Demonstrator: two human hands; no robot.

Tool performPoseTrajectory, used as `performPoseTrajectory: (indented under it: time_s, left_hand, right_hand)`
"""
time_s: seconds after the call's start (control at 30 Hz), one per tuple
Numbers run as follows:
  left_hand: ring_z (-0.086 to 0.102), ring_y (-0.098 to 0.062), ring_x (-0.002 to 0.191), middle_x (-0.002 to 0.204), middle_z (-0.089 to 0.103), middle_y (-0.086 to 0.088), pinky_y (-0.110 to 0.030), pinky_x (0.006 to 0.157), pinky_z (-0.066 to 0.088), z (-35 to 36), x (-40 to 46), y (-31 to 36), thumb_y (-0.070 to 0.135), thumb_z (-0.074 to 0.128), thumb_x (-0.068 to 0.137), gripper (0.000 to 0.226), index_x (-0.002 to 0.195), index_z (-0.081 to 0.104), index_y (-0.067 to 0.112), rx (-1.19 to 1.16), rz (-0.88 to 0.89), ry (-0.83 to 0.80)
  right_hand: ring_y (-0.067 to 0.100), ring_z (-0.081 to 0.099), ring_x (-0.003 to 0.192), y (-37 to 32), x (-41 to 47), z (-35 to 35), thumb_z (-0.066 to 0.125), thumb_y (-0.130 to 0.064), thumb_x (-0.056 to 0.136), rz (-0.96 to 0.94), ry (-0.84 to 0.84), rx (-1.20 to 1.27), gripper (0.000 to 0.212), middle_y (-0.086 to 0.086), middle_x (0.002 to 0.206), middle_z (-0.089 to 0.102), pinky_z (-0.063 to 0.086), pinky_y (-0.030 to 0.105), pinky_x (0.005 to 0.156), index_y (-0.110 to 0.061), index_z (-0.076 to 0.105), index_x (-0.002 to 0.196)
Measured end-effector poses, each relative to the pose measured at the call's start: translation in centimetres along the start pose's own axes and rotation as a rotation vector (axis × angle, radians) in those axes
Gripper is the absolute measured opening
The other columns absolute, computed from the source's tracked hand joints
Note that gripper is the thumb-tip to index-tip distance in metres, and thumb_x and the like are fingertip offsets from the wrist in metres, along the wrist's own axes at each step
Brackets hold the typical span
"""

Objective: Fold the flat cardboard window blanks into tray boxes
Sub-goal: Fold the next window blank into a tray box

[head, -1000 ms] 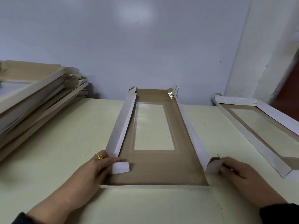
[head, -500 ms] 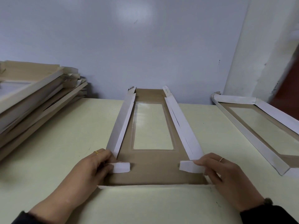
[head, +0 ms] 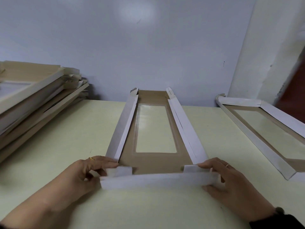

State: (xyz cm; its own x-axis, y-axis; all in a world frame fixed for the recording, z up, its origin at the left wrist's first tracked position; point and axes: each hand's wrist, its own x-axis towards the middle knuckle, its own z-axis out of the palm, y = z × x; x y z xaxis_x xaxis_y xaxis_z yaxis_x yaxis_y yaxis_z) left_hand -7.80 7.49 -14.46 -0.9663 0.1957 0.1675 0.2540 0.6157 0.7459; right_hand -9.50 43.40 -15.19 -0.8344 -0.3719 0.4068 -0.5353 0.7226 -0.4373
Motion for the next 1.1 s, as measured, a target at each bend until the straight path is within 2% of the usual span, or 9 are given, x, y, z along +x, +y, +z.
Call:
performPoseTrajectory:
  time_s: [0.13,0.27,0.37,0.5,0.6,0.73,0.83,1.0,1.1]
  left_hand:
    - [0.06,0.001,0.074,0.114,0.058,0.03,-0.013,0.065,0.047,-0.3,-0.2,0.1,-0.013,0.061,0.078,0.076,0.104,0.059,0.058,-0.028,0.011,-0.098]
    - [0.054,-0.002,0.059,0.091,0.068,0.009,-0.01,0.06,0.045,0.9,0.0,1.7,0.024,0.069,0.072,0.031,0.094,0.07,0.045,-0.09,0.027,0.074]
    - [0.063,-0.014,0.07,0.088,0.071,0.002,-0.019,0.065,0.05,1.9,0.3,1.6,0.014,0.066,0.081,0.019,0.088,0.075,0.029,-0.161,-0.056,0.181]
    - [0.059,-0.032,0.081,0.086,0.068,-0.015,-0.03,0.069,0.046,2.5,0.7,1.5,0.014,0.065,0.083,0.013,0.08,0.069,0.002,-0.163,-0.133,0.246]
    - [0.04,-0.018,0.062,0.066,0.051,-0.01,-0.028,0.06,0.033,2.9,0.9,1.7,0.02,0.065,0.083,0.035,0.069,0.055,-0.01,-0.156,-0.156,0.294]
    - [0.031,-0.006,0.046,0.049,0.036,0.008,-0.016,0.044,0.022,3.5,1.4,2.1,0.015,0.067,0.082,0.044,0.053,0.034,0.01,-0.093,-0.171,0.394]
    - [0.039,-0.005,0.049,0.057,0.045,0.005,-0.015,0.044,0.029,3.8,1.5,2.3,0.014,0.07,0.08,0.027,0.063,0.049,0.013,-0.05,-0.148,0.396]
    - [0.045,0.008,0.092,0.109,0.051,0.021,-0.016,0.08,0.036,3.5,1.2,2.4,0.012,0.073,0.075,0.052,0.104,0.044,0.045,0.12,0.02,0.394]
    - [0.047,-0.004,0.104,0.101,0.06,0.022,-0.026,0.094,0.035,3.8,1.1,2.3,0.011,0.063,0.086,0.043,0.115,0.051,0.041,0.239,0.096,0.302]
  right_hand:
    - [0.003,0.045,0.056,-0.3,0.6,0.5,0.073,-0.001,0.072,0.147,0.097,0.133,0.024,-0.003,0.064,0.052,0.034,0.01,0.052,-0.021,0.062,0.076]
    - [0.008,0.043,0.055,-0.1,1.1,0.8,0.07,0.002,0.074,0.238,0.097,0.271,0.013,-0.001,0.061,0.052,0.033,0.012,0.051,-0.01,0.064,0.073]
    - [0.02,0.054,0.064,0.2,1.4,1.1,0.068,0.0,0.076,0.315,0.118,0.377,0.005,0.016,0.075,0.063,0.038,0.018,0.059,-0.004,0.066,0.079]
    - [0.025,0.059,0.069,0.1,1.5,1.3,0.07,0.0,0.075,0.323,0.187,0.432,0.024,0.006,0.073,0.067,0.044,0.019,0.06,-0.021,0.064,0.084]
    - [0.009,0.051,0.056,-0.1,1.6,1.3,0.072,0.003,0.072,0.303,0.234,0.428,0.046,-0.003,0.068,0.061,0.039,0.009,0.055,-0.031,0.05,0.095]
    - [0.01,0.048,0.059,-0.1,1.6,1.4,0.073,0.0,0.073,0.233,0.23,0.292,0.054,0.002,0.065,0.052,0.037,0.006,0.057,-0.041,0.052,0.1]
    - [0.006,0.047,0.062,-0.1,1.4,1.3,0.075,-0.001,0.072,0.159,0.188,0.145,0.035,-0.001,0.062,0.048,0.036,0.003,0.059,-0.022,0.069,0.099]
    - [-0.004,0.047,0.061,-0.2,1.3,1.3,0.078,-0.002,0.068,0.095,0.13,0.096,0.023,-0.016,0.073,0.055,0.036,0.002,0.06,-0.014,0.073,0.088]
    - [0.004,0.049,0.065,-0.1,1.3,1.4,0.078,-0.006,0.07,0.104,0.112,0.082,0.018,-0.012,0.073,0.052,0.038,0.007,0.059,-0.015,0.073,0.084]
